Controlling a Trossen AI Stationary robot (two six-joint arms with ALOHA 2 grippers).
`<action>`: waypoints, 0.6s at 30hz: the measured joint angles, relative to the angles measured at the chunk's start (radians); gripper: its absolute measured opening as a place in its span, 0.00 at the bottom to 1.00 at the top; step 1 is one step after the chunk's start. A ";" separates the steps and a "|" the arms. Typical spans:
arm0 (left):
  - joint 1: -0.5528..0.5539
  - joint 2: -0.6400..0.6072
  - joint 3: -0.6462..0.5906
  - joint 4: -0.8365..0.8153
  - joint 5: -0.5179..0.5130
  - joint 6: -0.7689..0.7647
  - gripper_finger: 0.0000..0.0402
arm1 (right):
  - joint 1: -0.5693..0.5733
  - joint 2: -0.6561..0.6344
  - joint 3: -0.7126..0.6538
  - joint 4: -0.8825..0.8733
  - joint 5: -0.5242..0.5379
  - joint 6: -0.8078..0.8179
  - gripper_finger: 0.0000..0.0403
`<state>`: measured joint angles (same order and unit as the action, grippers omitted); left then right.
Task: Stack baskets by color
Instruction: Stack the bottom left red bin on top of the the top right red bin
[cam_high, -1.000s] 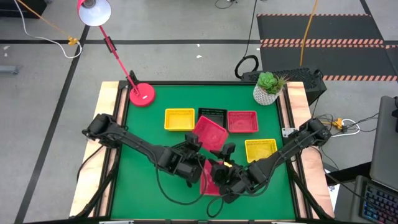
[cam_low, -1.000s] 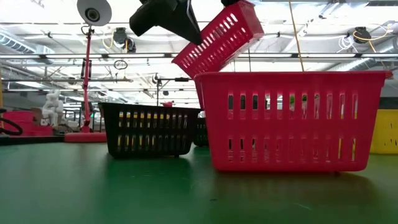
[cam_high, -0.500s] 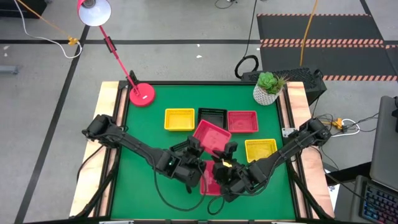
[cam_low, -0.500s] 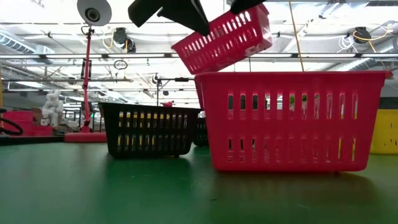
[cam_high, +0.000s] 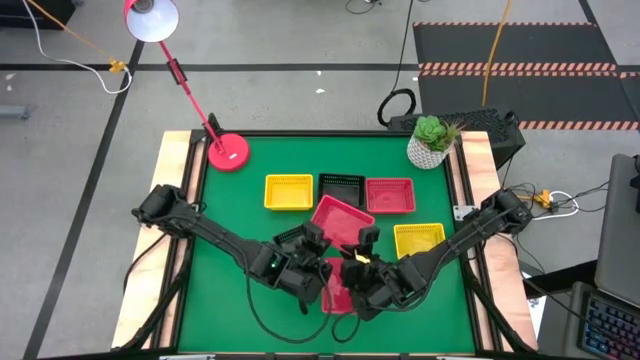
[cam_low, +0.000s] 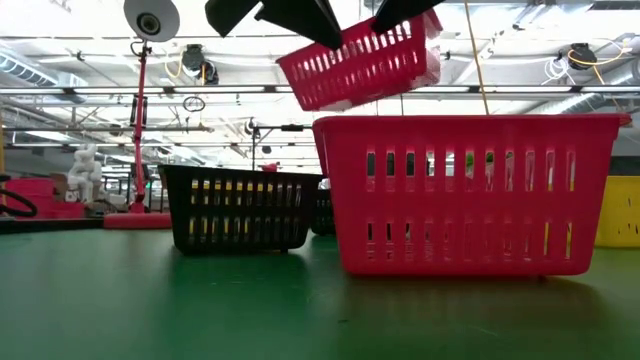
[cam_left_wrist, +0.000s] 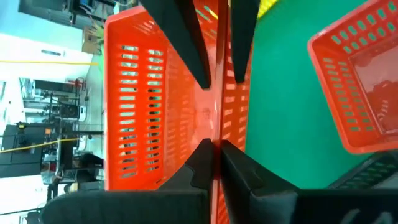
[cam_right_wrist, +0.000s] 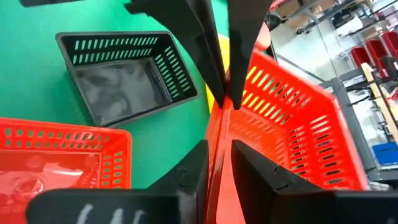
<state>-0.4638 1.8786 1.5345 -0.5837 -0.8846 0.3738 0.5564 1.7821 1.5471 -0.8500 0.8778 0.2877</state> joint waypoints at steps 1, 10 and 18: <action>-0.001 0.000 0.000 0.012 -0.001 0.004 0.06 | -0.002 0.000 0.000 -0.001 -0.009 0.003 0.15; -0.009 -0.001 0.000 0.025 -0.002 0.014 0.03 | -0.008 0.000 0.000 -0.021 -0.020 0.012 0.03; -0.011 -0.002 0.000 0.078 0.013 -0.064 0.27 | -0.007 0.000 0.000 -0.037 -0.024 0.015 0.03</action>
<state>-0.4747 1.8767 1.5345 -0.5058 -0.8715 0.3101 0.5495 1.7824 1.5467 -0.8872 0.8542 0.3027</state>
